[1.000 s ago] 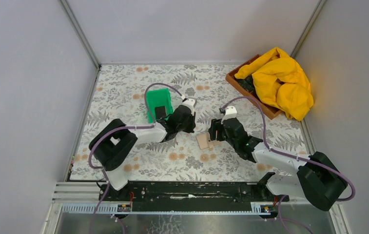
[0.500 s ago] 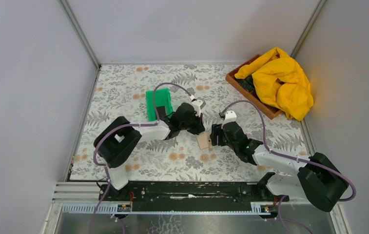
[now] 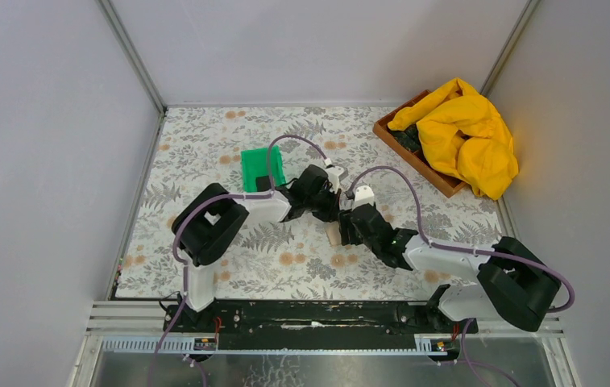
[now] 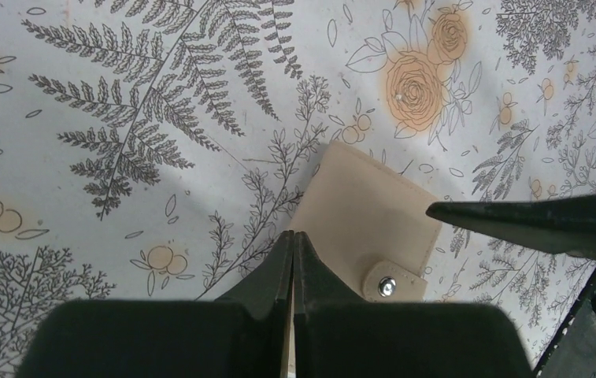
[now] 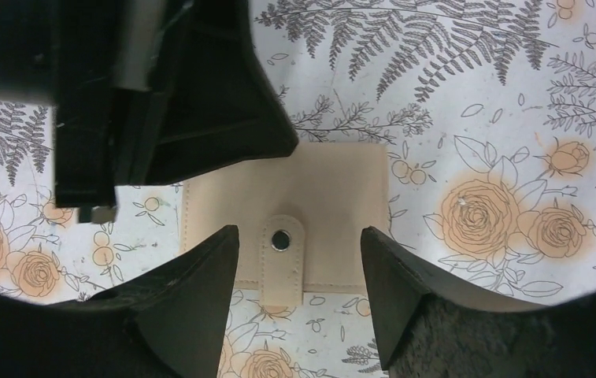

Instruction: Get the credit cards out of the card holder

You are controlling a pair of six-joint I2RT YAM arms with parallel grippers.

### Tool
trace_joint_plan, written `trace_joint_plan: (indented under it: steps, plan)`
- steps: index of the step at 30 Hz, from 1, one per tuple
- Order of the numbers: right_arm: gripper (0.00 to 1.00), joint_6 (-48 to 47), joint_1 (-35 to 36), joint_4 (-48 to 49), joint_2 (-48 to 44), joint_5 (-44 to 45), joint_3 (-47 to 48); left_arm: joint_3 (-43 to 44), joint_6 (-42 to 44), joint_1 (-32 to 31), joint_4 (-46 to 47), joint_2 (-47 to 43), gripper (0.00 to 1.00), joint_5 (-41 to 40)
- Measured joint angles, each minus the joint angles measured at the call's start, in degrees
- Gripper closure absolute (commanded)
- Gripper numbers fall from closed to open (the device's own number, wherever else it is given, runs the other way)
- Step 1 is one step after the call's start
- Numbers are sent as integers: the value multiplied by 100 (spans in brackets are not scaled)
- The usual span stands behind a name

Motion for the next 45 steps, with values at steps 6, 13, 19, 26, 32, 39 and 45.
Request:
trace_joint_plan:
  steps: [6, 13, 19, 26, 32, 39, 45]
  plan:
    - [34, -15, 256, -4, 444, 341, 179, 247, 4, 149, -114, 258, 100, 251]
    - [52, -2, 302, -13, 754, 531, 284, 262, 9, 177, -118, 275, 100, 319]
    - [77, 90, 332, -24, 872, 632, 372, 284, 9, 177, -118, 299, 100, 361]
    - [100, 184, 334, -35, 872, 704, 372, 297, 7, 179, -116, 321, 100, 387]
    - [100, 229, 334, -37, 798, 717, 341, 306, 2, 184, -122, 332, 100, 391]
    - [100, 247, 332, 20, -76, 782, -146, 350, -59, 160, -142, 428, 100, 461]
    - [100, 223, 332, 39, -699, 892, -420, 356, -94, 179, -142, 439, 100, 468]
